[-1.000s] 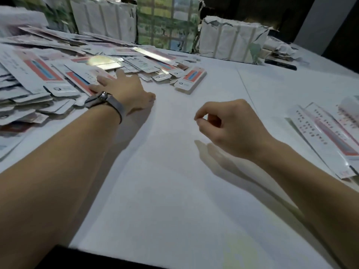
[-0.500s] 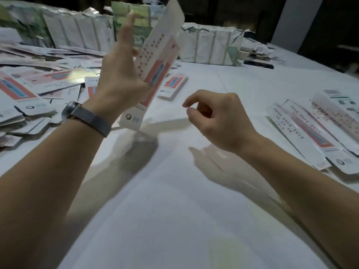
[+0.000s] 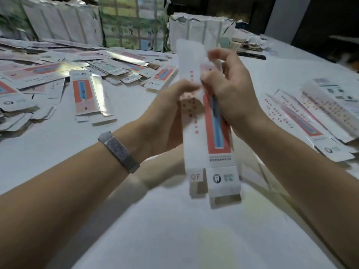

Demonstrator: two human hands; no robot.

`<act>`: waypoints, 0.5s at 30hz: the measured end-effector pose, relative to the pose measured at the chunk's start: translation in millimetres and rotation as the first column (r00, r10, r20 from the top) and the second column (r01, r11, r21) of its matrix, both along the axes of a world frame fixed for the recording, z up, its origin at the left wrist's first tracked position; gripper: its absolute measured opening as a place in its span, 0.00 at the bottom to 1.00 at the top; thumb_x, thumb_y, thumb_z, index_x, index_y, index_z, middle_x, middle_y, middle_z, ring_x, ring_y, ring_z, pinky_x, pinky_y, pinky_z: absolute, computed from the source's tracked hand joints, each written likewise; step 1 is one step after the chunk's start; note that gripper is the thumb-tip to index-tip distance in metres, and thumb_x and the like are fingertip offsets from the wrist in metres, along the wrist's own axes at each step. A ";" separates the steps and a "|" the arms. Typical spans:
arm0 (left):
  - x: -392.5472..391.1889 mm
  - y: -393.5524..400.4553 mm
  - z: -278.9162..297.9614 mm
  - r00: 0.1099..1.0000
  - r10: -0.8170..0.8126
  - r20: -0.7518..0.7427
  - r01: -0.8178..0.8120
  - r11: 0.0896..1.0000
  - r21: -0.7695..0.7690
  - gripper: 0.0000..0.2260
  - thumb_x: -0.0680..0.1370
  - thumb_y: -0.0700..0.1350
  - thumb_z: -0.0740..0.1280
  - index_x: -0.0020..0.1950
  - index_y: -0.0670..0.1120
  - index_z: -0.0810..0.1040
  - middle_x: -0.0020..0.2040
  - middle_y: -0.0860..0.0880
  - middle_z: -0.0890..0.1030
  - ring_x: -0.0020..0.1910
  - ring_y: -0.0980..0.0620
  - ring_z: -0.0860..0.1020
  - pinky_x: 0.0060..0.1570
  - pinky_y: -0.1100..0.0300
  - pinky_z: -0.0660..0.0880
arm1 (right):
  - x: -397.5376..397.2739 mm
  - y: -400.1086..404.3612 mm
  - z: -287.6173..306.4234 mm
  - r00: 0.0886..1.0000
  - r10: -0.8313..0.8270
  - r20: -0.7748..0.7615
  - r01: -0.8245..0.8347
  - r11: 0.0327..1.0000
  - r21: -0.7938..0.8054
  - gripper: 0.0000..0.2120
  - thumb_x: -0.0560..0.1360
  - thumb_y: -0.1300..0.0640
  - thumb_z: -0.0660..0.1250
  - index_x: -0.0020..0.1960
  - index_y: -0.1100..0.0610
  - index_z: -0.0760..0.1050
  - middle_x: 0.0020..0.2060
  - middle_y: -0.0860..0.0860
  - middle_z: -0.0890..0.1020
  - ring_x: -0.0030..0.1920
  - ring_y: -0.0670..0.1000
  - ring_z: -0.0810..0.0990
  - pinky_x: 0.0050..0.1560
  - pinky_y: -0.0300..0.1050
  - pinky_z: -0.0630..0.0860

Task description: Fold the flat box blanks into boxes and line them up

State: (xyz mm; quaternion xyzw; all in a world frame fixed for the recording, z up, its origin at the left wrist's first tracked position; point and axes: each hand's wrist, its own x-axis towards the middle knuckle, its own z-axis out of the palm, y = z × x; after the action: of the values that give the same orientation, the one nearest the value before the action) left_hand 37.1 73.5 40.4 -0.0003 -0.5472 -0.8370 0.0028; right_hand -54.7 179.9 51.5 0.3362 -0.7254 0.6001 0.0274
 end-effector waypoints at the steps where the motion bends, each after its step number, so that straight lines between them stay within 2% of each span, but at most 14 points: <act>1: -2.3 -1.9 -2.4 0.999 0.049 0.023 -0.050 0.997 0.059 0.17 0.81 0.55 0.60 0.48 0.45 0.82 0.37 0.45 0.83 0.35 0.48 0.83 0.38 0.57 0.82 | 1.6 -1.2 -2.3 1.000 0.012 -0.010 -0.011 0.999 0.044 0.15 0.78 0.54 0.63 0.64 0.50 0.69 0.60 0.53 0.79 0.50 0.51 0.84 0.54 0.55 0.81; 3: -7.2 -8.9 -8.3 0.991 0.124 0.053 -0.127 0.990 0.062 0.30 0.83 0.65 0.53 0.44 0.46 0.86 0.38 0.45 0.84 0.36 0.47 0.84 0.36 0.56 0.82 | 3.8 -3.8 -6.2 1.000 0.029 -0.006 -0.028 0.992 0.126 0.18 0.79 0.52 0.63 0.68 0.50 0.67 0.63 0.51 0.78 0.50 0.49 0.84 0.55 0.54 0.81; 4: -8.2 -10.9 -9.8 0.988 0.142 0.065 -0.144 0.989 0.033 0.32 0.82 0.67 0.51 0.44 0.48 0.87 0.40 0.45 0.85 0.37 0.47 0.85 0.37 0.55 0.83 | 3.9 -4.5 -7.6 1.000 0.029 0.003 -0.029 0.989 0.147 0.20 0.79 0.51 0.64 0.70 0.50 0.65 0.65 0.50 0.77 0.51 0.49 0.84 0.55 0.54 0.81; 7: -10.1 -8.0 -12.2 0.963 0.247 0.105 -0.242 0.969 -0.055 0.25 0.83 0.64 0.54 0.58 0.48 0.84 0.49 0.42 0.86 0.43 0.45 0.86 0.41 0.52 0.84 | 3.1 -4.3 -8.3 1.000 0.002 0.007 -0.004 0.988 0.151 0.27 0.77 0.50 0.66 0.73 0.48 0.62 0.69 0.48 0.74 0.56 0.51 0.82 0.60 0.55 0.78; 10: -13.0 -4.9 -12.2 0.925 0.380 -0.021 -0.380 0.921 -0.086 0.10 0.85 0.48 0.60 0.66 0.48 0.75 0.47 0.44 0.85 0.39 0.48 0.85 0.39 0.54 0.83 | 0.7 -3.0 -10.5 0.998 -0.030 -0.055 0.039 0.987 0.159 0.19 0.76 0.51 0.67 0.65 0.48 0.68 0.62 0.46 0.77 0.57 0.50 0.81 0.61 0.54 0.77; 13: -10.2 -4.5 -8.3 0.925 0.374 -0.071 -0.377 0.925 -0.035 0.13 0.85 0.43 0.62 0.69 0.51 0.70 0.46 0.46 0.85 0.37 0.50 0.84 0.36 0.54 0.83 | 3.4 -4.1 -15.5 0.994 -0.035 -0.104 0.056 0.978 0.202 0.12 0.78 0.49 0.65 0.59 0.47 0.67 0.55 0.44 0.77 0.53 0.46 0.80 0.58 0.47 0.76; 15: -6.6 -2.0 -5.9 0.941 0.333 -0.059 -0.335 0.942 -0.020 0.13 0.85 0.45 0.61 0.69 0.54 0.70 0.45 0.48 0.86 0.36 0.50 0.84 0.34 0.56 0.82 | 6.3 -5.8 -18.9 0.995 -0.021 -0.102 0.042 0.977 0.208 0.11 0.78 0.48 0.63 0.58 0.47 0.66 0.56 0.46 0.78 0.54 0.49 0.80 0.58 0.50 0.77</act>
State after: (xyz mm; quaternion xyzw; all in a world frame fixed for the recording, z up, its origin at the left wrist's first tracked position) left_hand 30.5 71.4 34.5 0.0694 -0.5514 -0.8159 0.1597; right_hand -48.5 174.1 32.6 0.3552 -0.7875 0.5023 0.0375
